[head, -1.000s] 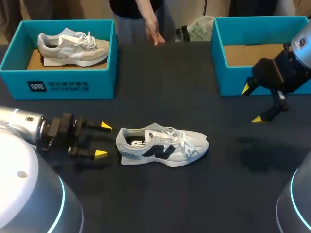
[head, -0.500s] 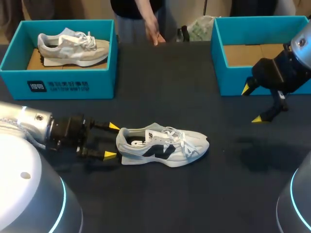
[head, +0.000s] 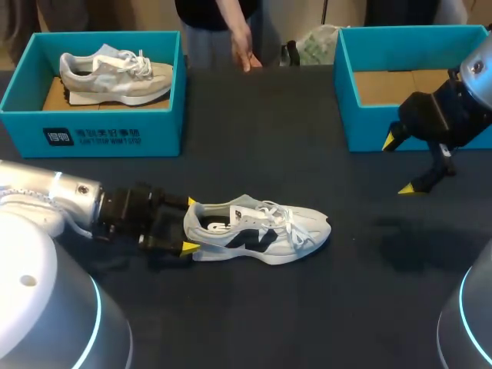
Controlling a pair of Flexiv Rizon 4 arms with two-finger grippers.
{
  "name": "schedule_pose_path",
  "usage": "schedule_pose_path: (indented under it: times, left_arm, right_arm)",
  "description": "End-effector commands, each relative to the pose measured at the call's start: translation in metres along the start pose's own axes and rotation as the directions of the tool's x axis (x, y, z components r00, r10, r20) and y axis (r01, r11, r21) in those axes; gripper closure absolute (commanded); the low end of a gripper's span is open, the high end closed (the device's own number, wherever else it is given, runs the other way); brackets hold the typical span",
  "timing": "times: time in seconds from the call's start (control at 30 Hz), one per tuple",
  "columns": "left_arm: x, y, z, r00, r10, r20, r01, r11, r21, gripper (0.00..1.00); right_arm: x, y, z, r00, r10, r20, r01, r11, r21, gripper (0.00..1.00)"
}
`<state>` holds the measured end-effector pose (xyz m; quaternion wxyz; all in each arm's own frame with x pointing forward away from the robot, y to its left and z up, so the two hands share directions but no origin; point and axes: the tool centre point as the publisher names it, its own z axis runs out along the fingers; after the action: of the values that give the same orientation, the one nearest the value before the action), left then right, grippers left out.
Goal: Take the shoe out of the shoebox, open the shoe tongue, remove and reinsert the insole, then place the shoe into the shoebox
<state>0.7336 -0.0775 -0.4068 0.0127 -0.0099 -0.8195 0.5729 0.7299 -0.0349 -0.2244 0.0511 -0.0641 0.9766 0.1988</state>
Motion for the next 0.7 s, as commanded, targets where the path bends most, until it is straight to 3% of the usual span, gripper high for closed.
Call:
schedule_pose_path:
  times: [0.03,0.7]
  left_arm:
    - [0.002,0.002,0.008,1.000,-0.003,0.011,0.003,1.000,0.003,0.00]
    - [0.001,0.007,0.037,1.000,-0.015,0.003,0.015,0.999,-0.039,0.00]
  right_arm:
    - [0.000,0.000,0.001,1.000,0.000,0.001,0.000,1.000,0.002,0.00]
    - [0.000,0.000,0.001,1.000,0.000,0.001,0.000,1.000,0.002,0.00]
